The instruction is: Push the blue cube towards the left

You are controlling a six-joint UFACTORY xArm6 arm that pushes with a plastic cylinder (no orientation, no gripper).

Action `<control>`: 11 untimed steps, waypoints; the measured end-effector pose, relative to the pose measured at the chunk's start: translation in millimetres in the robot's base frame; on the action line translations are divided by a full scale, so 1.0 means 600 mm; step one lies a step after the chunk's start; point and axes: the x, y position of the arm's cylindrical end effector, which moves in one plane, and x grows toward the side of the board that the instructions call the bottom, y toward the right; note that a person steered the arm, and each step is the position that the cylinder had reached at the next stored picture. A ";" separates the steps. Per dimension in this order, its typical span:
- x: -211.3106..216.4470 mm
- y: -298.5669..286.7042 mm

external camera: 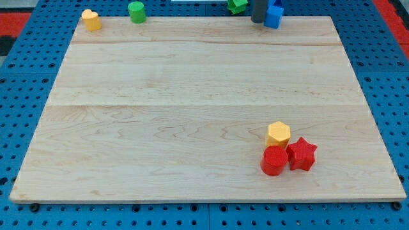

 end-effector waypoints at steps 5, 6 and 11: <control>-0.049 0.082; -0.036 -0.057; 0.132 0.150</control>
